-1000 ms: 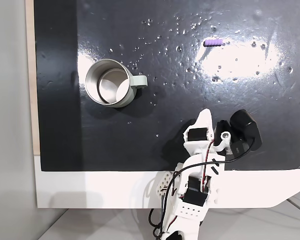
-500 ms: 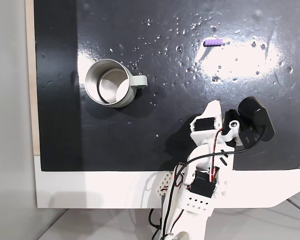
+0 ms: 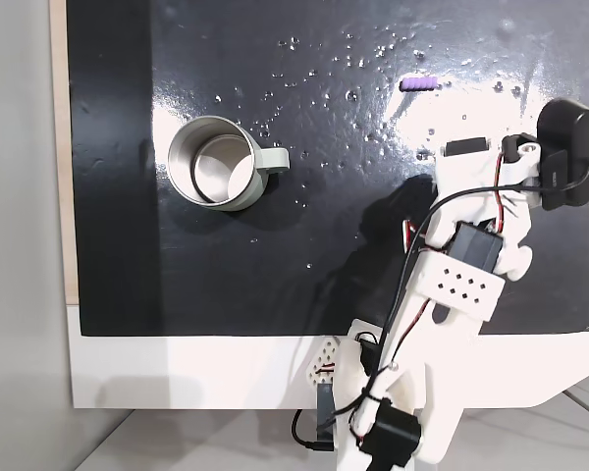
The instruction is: Grasp a pengrip and put it in the cup.
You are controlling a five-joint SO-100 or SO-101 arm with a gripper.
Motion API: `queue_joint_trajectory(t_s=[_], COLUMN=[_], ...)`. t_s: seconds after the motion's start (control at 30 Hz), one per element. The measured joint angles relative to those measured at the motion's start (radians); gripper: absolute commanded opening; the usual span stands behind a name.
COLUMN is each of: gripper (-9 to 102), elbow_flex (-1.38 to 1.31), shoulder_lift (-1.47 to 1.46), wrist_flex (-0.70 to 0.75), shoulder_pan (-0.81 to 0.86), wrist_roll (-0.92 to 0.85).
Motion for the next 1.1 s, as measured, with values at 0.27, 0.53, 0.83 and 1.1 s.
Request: queue_joint_trajectory(t_s=[0.27,0.53,0.83,1.1], gripper=[0,0,0,0], elbow_flex=[-0.163,-0.287,-0.531,-0.640], shoulder_lift=[-0.107,-0.233,-0.508,-0.655], wrist_flex=[0.057,0.100,0.143,0.146], shoulder_pan=[-0.071,-0.178,-0.181,-0.175], wrist_roll=[0.025,0.031,0.031,0.031])
